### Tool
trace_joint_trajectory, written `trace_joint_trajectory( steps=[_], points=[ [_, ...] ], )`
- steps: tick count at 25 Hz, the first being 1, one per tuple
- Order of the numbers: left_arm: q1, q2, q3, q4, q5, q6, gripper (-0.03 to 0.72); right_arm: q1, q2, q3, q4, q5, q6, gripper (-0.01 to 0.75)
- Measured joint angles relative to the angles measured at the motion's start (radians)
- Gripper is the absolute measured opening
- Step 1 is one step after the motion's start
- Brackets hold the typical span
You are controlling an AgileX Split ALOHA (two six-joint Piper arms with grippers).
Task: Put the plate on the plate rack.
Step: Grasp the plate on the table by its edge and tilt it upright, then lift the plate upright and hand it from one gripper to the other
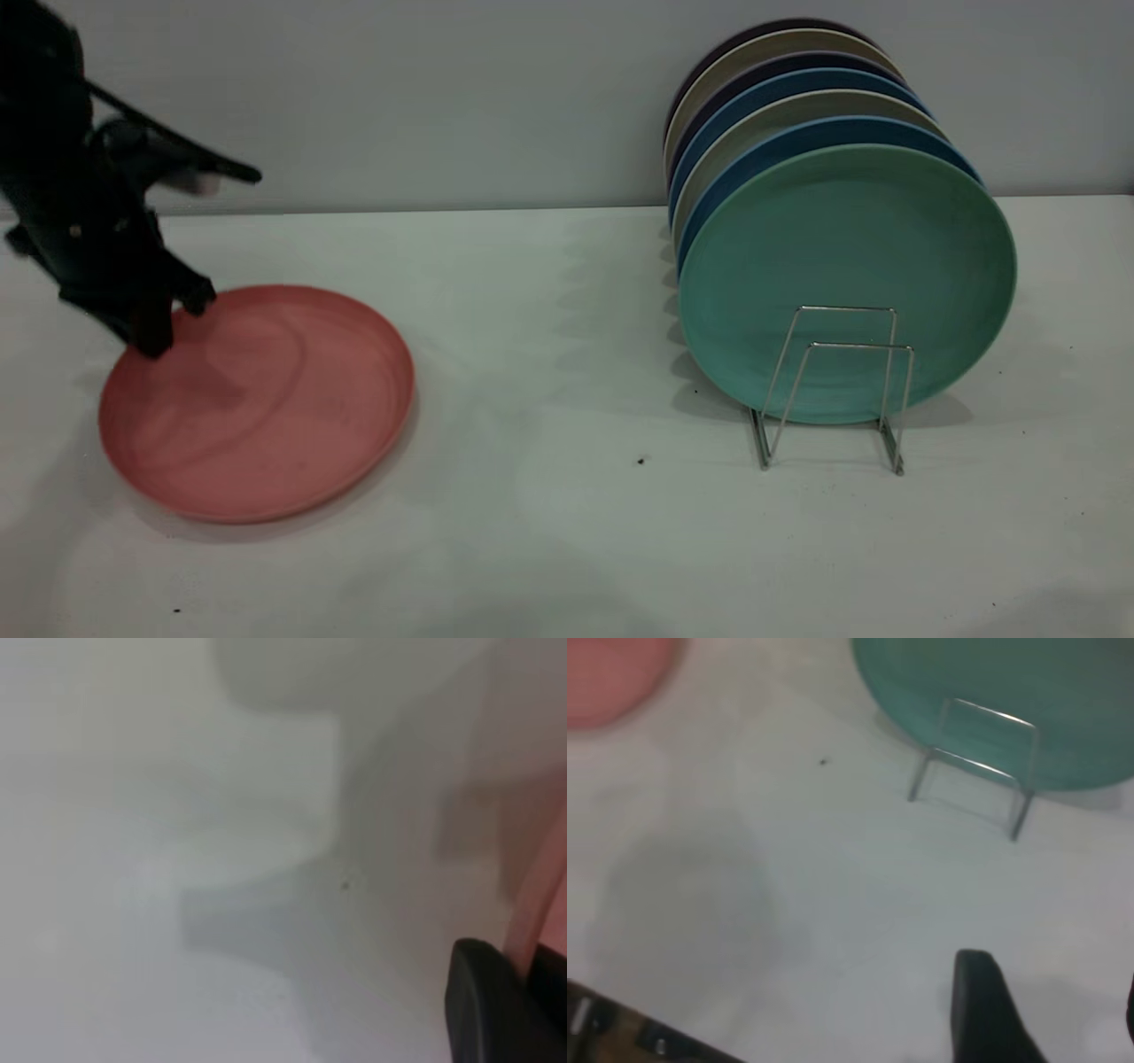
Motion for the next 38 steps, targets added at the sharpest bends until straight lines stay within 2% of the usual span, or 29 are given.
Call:
trace_joint_trajectory(
  steps=[7, 12, 22, 28, 33, 38],
  points=[
    [-0.081, -0.153, 0.002, -0.052, 0.056, 0.212, 0.021, 0.000, 0.100, -0.071, 0.199, 0.067, -0.221, 0.402],
    [-0.125, -0.235, 0.002, -0.217, 0.111, 0.398, 0.021, 0.000, 0.202, -0.133, 0.314, 0.092, -0.349, 0.402],
    [-0.146, -0.254, 0.004, -0.601, 0.289, 0.753, 0.021, 0.000, 0.376, -0.157, 0.570, 0.135, -0.620, 0.434],
    [-0.220, -0.254, 0.004, -0.634, 0.302, 0.789, 0.021, 0.004, 0.444, -0.158, 0.663, 0.120, -0.711, 0.459],
    [-0.291, -0.254, 0.004, -0.642, 0.302, 0.797, 0.021, 0.056, 0.506, -0.161, 0.673, 0.060, -0.758, 0.462],
    [-0.347, -0.254, 0.004, -0.643, 0.305, 0.797, 0.021, 0.090, 0.565, -0.167, 0.686, -0.004, -0.773, 0.515]
  ],
)
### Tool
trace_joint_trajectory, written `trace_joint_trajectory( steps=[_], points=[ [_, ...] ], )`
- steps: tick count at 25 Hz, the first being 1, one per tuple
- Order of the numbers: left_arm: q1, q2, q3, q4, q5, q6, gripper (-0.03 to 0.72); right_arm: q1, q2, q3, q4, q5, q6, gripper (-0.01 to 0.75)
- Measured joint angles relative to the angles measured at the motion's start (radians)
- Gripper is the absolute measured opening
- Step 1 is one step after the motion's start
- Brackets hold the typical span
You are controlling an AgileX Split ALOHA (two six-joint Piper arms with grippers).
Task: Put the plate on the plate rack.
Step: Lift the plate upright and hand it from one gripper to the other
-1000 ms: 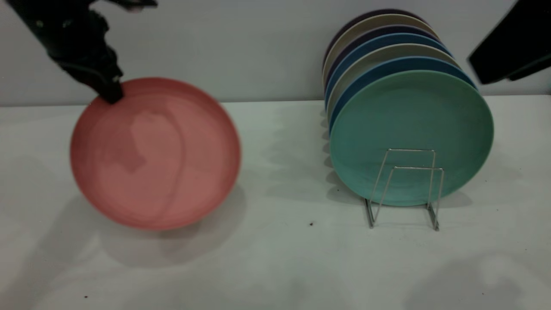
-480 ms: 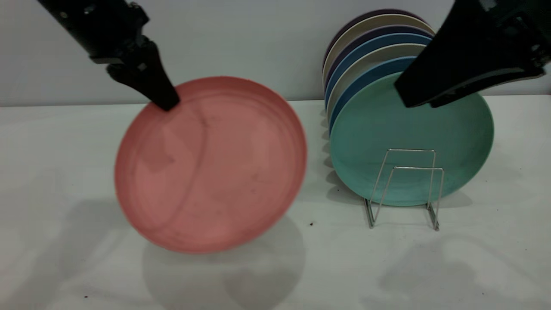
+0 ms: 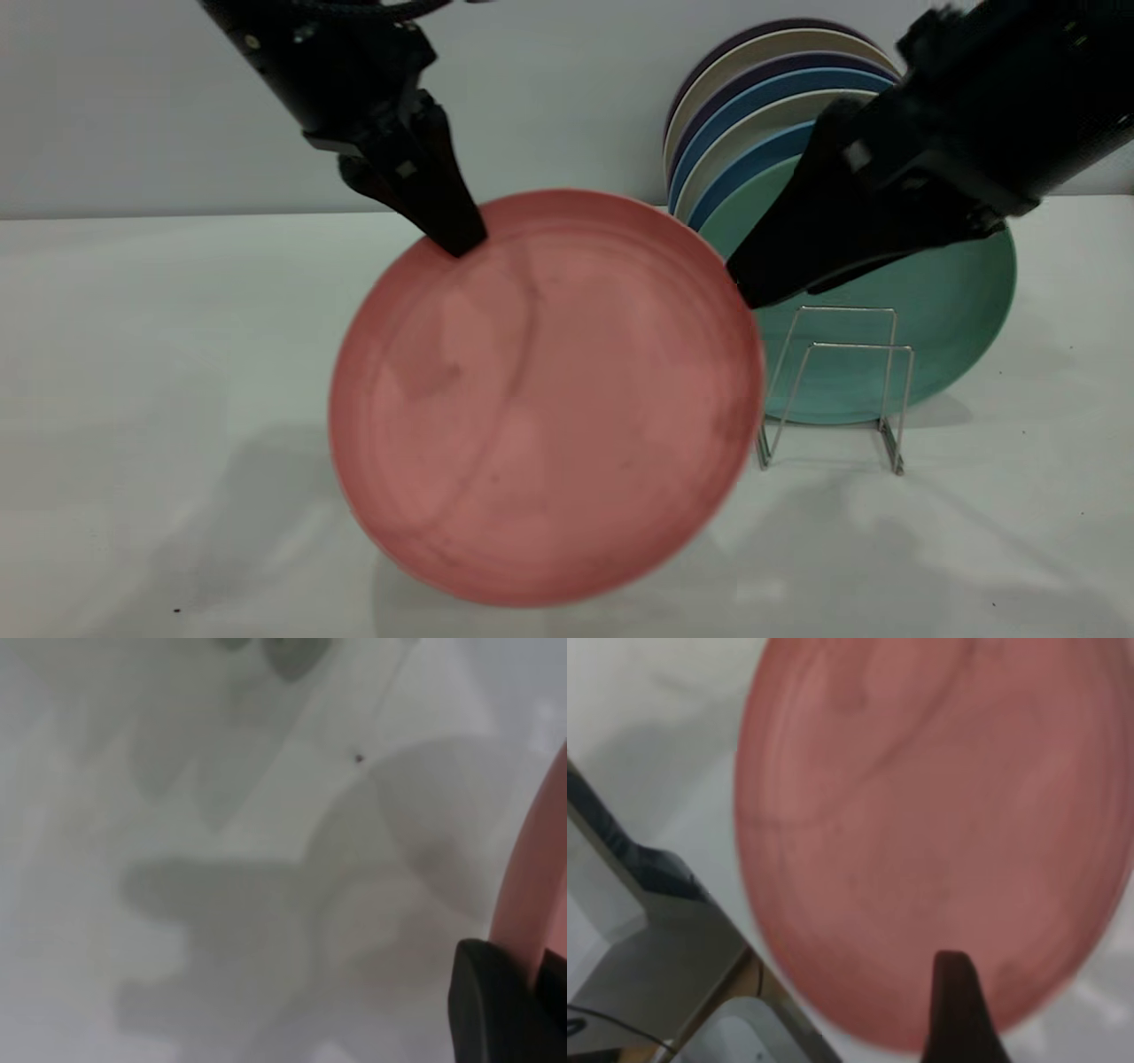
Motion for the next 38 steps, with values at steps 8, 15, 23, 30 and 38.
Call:
trace_joint_trajectory(
  steps=[8, 15, 23, 30, 38],
  points=[
    [-0.039, 0.000, 0.000, -0.007, 0.002, 0.001, 0.021, 0.000, 0.100, 0.000, 0.138, -0.048, -0.096, 0.539],
    [-0.040, 0.000, 0.000, -0.019, 0.003, 0.001, 0.021, 0.000, 0.183, 0.000, 0.331, -0.037, -0.249, 0.527],
    [-0.040, -0.013, 0.001, -0.051, 0.003, 0.017, 0.021, 0.000, 0.238, -0.002, 0.394, -0.021, -0.318, 0.223],
    [-0.040, -0.017, 0.003, -0.032, 0.016, 0.023, 0.033, 0.000, 0.240, -0.002, 0.387, -0.022, -0.331, 0.106],
    [-0.035, -0.018, 0.003, 0.143, 0.088, -0.206, 0.374, 0.001, 0.242, -0.003, 0.310, -0.029, -0.335, 0.106]
  ],
)
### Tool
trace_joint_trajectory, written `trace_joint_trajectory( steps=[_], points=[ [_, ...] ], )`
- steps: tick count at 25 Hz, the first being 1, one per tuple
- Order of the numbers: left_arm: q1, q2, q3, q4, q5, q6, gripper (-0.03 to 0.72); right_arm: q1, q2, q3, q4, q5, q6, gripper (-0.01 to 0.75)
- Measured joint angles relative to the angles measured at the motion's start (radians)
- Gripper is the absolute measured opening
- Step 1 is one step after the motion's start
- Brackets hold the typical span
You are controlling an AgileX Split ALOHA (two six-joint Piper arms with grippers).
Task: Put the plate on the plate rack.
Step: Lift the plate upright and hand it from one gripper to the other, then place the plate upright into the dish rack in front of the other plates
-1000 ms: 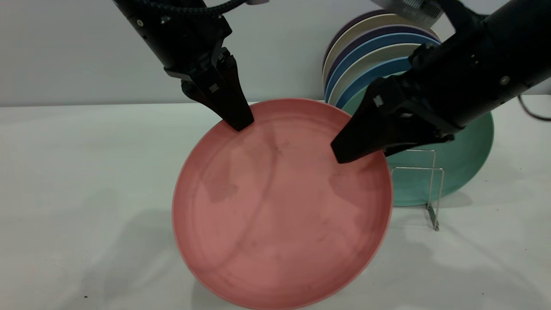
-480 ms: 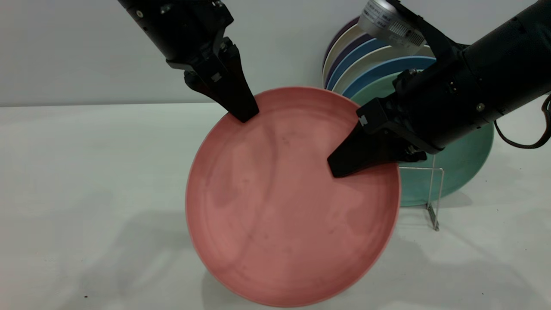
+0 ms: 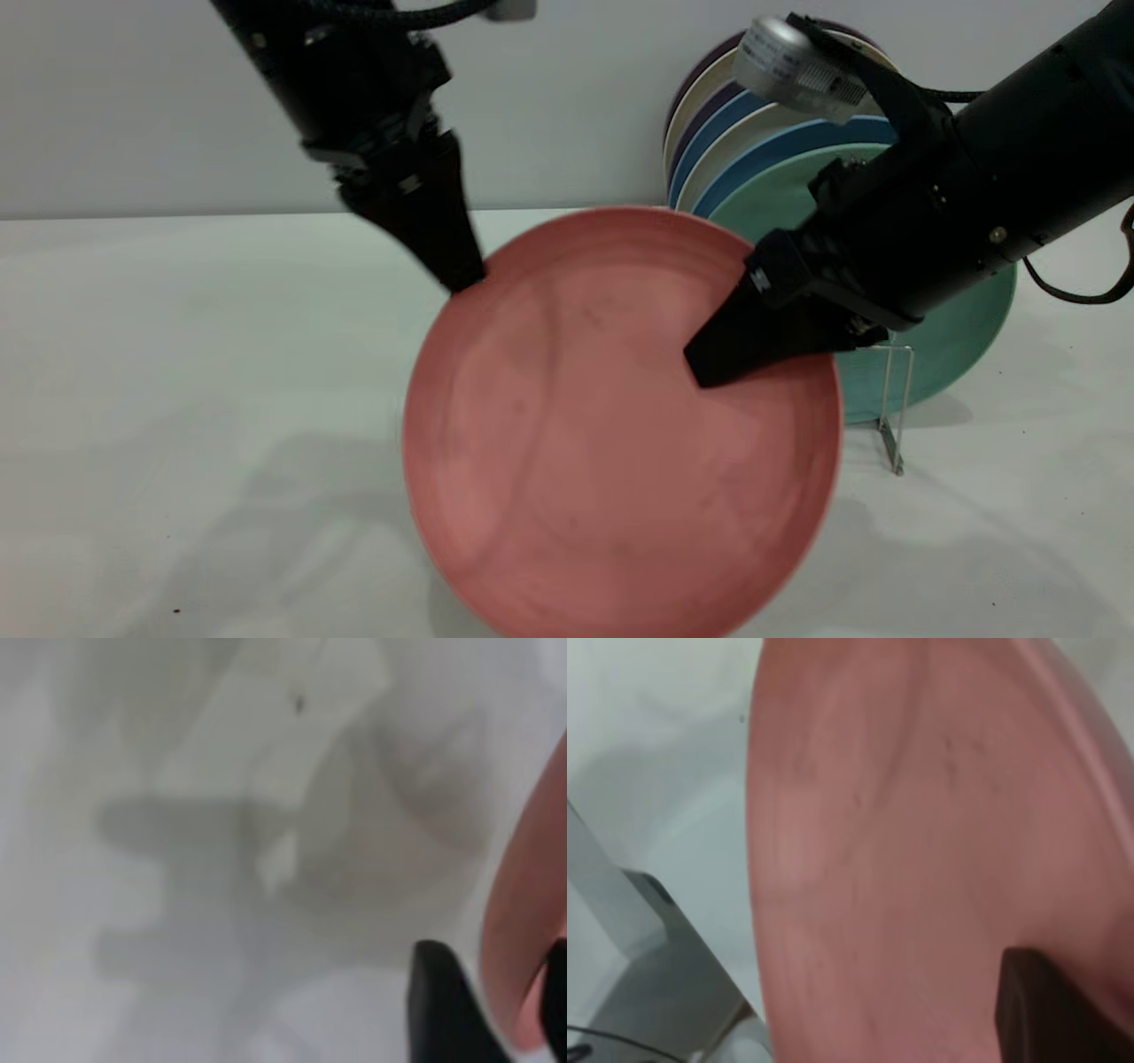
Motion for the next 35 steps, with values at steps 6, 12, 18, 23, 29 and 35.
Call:
trace_joint_trajectory(
  steps=[6, 12, 18, 23, 29, 35],
  points=[
    [0.081, 0.000, 0.000, 0.191, 0.043, -0.286, 0.628, 0.000, -0.024, 0.000, -0.110, -0.010, 0.025, 0.106],
    [0.193, 0.000, 0.000, 0.213, 0.058, -0.392, 0.576, 0.000, -0.128, 0.000, -0.275, -0.021, 0.119, 0.106],
    [0.260, 0.000, 0.000, 0.215, 0.057, -0.483, 0.483, 0.000, -0.260, 0.000, -0.494, -0.016, 0.241, 0.106],
    [0.268, -0.001, 0.000, 0.215, 0.051, -0.513, 0.457, 0.000, -0.359, -0.008, -0.663, -0.011, 0.311, 0.106],
    [0.268, -0.002, 0.000, 0.215, 0.033, -0.552, 0.454, 0.009, -0.426, -0.033, -0.815, -0.004, 0.330, 0.106],
    [0.268, -0.002, 0.000, 0.215, 0.029, -0.558, 0.454, 0.069, -0.460, -0.035, -1.028, -0.026, 0.331, 0.106]
  ],
)
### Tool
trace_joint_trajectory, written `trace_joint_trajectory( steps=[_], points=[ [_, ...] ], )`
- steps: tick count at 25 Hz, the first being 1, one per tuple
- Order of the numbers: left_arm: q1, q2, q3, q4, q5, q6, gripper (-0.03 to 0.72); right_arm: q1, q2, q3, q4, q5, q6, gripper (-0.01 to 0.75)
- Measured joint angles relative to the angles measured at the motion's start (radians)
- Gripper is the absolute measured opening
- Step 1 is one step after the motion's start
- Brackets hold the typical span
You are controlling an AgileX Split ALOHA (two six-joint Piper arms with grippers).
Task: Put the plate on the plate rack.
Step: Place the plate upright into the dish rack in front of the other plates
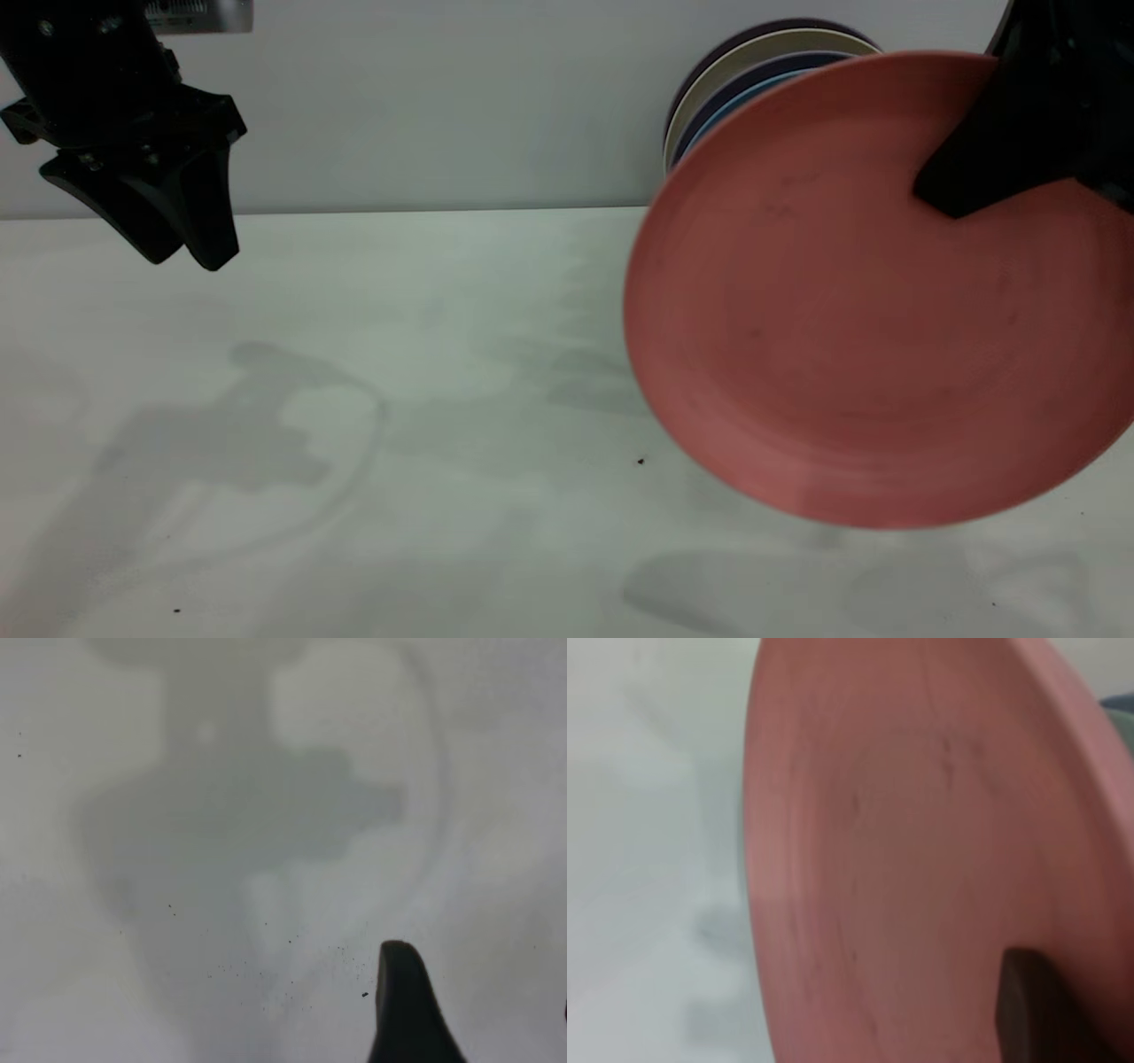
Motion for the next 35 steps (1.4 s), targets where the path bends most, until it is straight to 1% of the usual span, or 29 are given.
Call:
trace_joint_trajectory(
  steps=[5, 9, 16, 28, 31, 35],
  points=[
    [0.000, 0.000, 0.000, 0.000, -0.001, -0.001, 0.454, 0.042, -0.029, 0.000, -0.168, -0.053, 0.036, 0.106],
    [0.000, 0.000, 0.000, -0.001, -0.004, -0.001, 0.454, 0.066, -0.048, 0.000, -0.292, -0.119, 0.082, 0.106],
    [0.000, 0.000, 0.000, -0.001, -0.013, -0.001, 0.453, 0.068, -0.050, 0.000, -0.452, -0.213, 0.114, 0.106],
    [0.000, 0.000, 0.000, -0.001, -0.031, -0.002, 0.453, 0.065, 0.059, 0.000, -0.577, -0.307, 0.198, 0.106],
    [0.000, 0.000, 0.000, -0.001, -0.032, -0.002, 0.453, 0.046, 0.080, 0.000, -0.585, -0.331, 0.227, 0.106],
    [0.000, 0.000, 0.000, -0.001, -0.037, -0.002, 0.453, 0.022, 0.089, 0.000, -0.588, -0.338, 0.244, 0.106]
  ],
)
